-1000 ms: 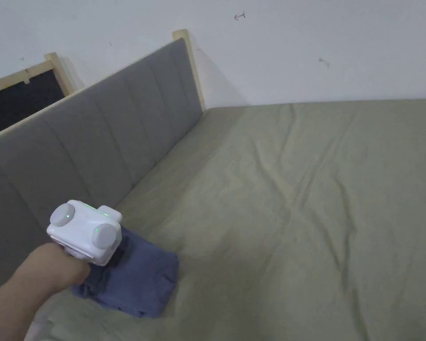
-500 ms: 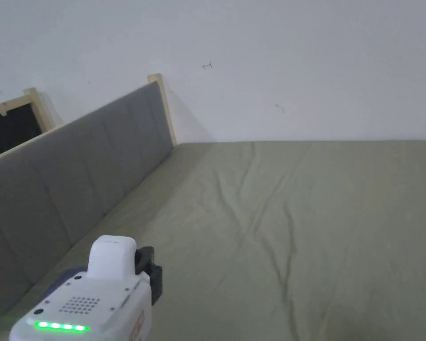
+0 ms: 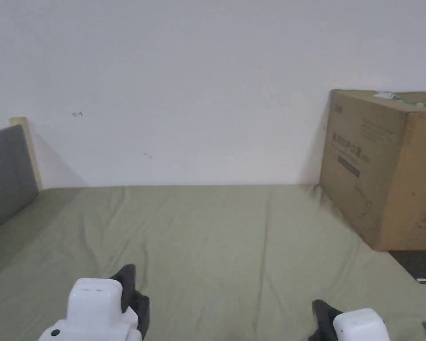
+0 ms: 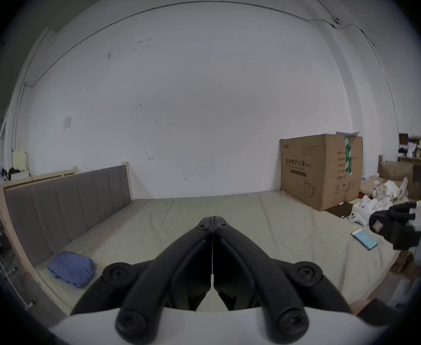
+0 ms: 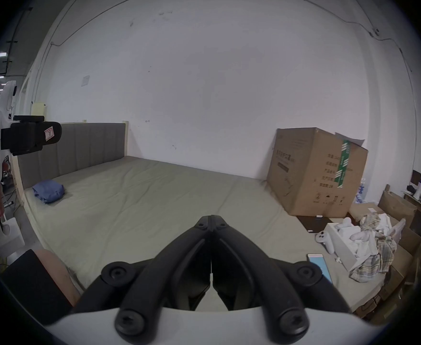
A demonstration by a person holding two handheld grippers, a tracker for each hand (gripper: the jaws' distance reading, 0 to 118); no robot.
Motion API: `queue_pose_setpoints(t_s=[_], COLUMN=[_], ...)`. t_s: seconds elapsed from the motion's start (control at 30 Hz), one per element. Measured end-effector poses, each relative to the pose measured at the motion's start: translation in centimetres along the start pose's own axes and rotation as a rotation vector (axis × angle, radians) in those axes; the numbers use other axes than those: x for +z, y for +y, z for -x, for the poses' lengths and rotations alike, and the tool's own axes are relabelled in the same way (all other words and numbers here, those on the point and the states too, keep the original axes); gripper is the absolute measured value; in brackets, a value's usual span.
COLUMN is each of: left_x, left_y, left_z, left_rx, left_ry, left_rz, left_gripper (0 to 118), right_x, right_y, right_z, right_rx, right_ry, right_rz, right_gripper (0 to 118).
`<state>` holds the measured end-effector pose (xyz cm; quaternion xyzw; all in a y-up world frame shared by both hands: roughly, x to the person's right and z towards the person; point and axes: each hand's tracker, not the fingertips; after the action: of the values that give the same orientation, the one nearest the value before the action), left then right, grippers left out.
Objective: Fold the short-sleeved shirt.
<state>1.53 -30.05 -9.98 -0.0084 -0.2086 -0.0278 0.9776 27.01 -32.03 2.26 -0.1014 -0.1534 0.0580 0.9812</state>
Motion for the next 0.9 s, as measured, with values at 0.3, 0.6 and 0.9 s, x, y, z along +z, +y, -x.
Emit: queue_pose_setpoints(t_s=[0.3, 0.6, 0.9], left_x=[-1.0, -1.0, -1.2], left_y=[0.2, -1.2, -4.2], left_z=[-0.4, -1.0, -0.4], left_rx=[-0.007, -0.034, 0.016], left_ry=[0.045, 0.095, 0.11], left_rz=[0.004, -0.036, 0.023], left_gripper=[110, 112, 112], right_x=[-0.5, -1.6, -2.0], right_y=[-1.5, -3.0, -3.4], right_z=[-3.0, -3.0, -1.8], right_rx=[-0.009, -0.034, -0.053], right_ry=[-0.081, -0.115, -0.108], right_rz=[-0.041, -0.053, -0.024], right_gripper=[65, 118, 118])
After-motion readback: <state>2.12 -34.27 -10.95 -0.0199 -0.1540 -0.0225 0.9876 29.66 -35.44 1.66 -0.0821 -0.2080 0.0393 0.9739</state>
